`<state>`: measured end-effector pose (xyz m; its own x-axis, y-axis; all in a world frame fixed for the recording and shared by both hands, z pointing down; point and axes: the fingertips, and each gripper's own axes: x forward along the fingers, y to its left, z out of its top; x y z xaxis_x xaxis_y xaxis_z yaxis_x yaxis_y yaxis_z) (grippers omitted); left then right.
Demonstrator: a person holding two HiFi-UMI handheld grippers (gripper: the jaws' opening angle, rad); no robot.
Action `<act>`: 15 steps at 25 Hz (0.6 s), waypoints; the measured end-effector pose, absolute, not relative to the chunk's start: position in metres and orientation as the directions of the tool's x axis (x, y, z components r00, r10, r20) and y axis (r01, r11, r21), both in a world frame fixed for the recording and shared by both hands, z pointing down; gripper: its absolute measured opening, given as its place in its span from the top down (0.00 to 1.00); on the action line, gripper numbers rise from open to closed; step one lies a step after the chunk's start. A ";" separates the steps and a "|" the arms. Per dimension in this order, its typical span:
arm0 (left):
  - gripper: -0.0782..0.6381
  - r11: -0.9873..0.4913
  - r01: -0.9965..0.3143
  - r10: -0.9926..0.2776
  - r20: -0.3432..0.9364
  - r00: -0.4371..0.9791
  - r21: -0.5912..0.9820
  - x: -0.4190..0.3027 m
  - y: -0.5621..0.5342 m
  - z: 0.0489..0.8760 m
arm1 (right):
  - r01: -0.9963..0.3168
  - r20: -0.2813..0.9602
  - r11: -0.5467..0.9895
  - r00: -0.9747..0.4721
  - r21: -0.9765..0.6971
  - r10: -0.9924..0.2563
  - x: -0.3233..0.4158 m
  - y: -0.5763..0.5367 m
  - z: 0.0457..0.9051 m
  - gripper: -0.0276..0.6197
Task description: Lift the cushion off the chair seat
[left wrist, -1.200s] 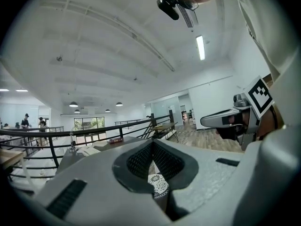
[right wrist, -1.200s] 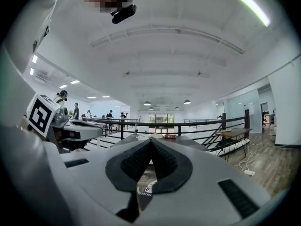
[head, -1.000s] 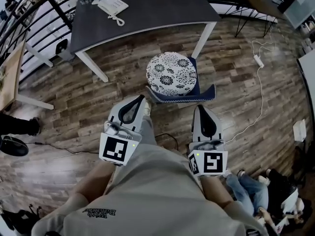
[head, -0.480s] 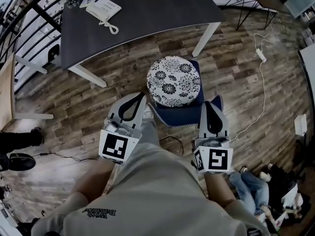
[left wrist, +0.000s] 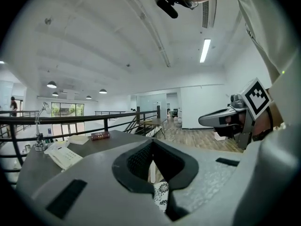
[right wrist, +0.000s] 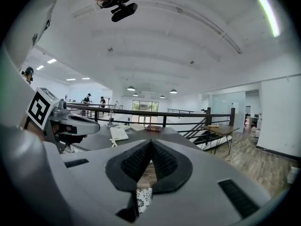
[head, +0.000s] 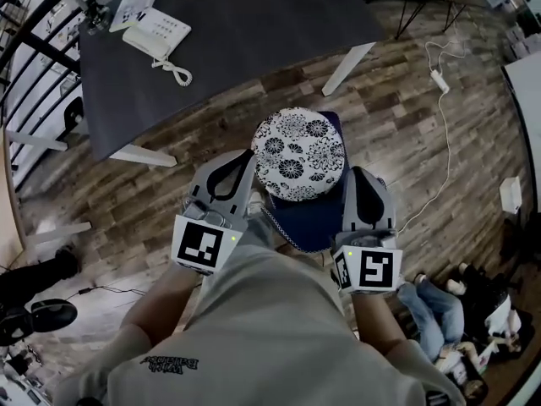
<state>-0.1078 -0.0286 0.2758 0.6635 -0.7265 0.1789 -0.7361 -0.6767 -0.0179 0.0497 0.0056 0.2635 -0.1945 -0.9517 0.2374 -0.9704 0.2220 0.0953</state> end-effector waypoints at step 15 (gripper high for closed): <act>0.88 -0.752 -0.659 -0.654 0.147 0.742 -0.025 -0.087 -0.085 0.263 | -0.982 0.199 0.161 -0.139 0.102 -0.970 0.054 -0.051 0.235 0.95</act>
<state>-0.0865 -0.0846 0.2632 0.7418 -0.6544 0.1469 -0.6585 -0.7521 -0.0254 0.0539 -0.0512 0.2349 -0.1388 -0.9701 0.1993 -0.9816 0.1614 0.1019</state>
